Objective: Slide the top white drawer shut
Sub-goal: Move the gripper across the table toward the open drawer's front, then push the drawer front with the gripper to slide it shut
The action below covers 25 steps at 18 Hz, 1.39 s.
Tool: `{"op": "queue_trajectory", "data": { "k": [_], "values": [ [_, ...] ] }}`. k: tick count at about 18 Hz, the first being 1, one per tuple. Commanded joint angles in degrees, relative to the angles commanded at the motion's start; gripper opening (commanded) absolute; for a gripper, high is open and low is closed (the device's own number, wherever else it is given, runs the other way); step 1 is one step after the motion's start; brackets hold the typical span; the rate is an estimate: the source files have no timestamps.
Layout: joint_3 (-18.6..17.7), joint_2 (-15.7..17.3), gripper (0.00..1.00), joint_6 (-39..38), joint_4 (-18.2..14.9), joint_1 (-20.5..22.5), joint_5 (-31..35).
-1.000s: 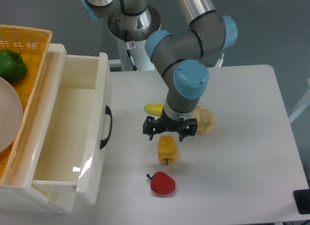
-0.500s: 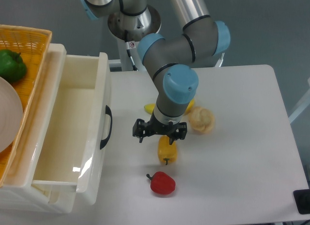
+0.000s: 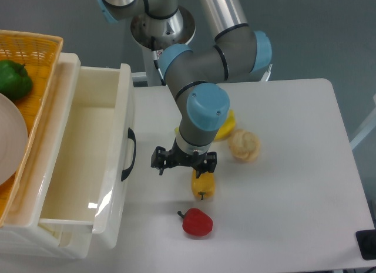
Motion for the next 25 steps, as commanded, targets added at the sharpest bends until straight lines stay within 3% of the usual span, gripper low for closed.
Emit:
{"op": "queue_trajectory", "data": {
  "k": [25],
  "values": [
    [0.0,0.4,1.0,-0.2,-0.1,-1.9,-2.3]
  ]
}}
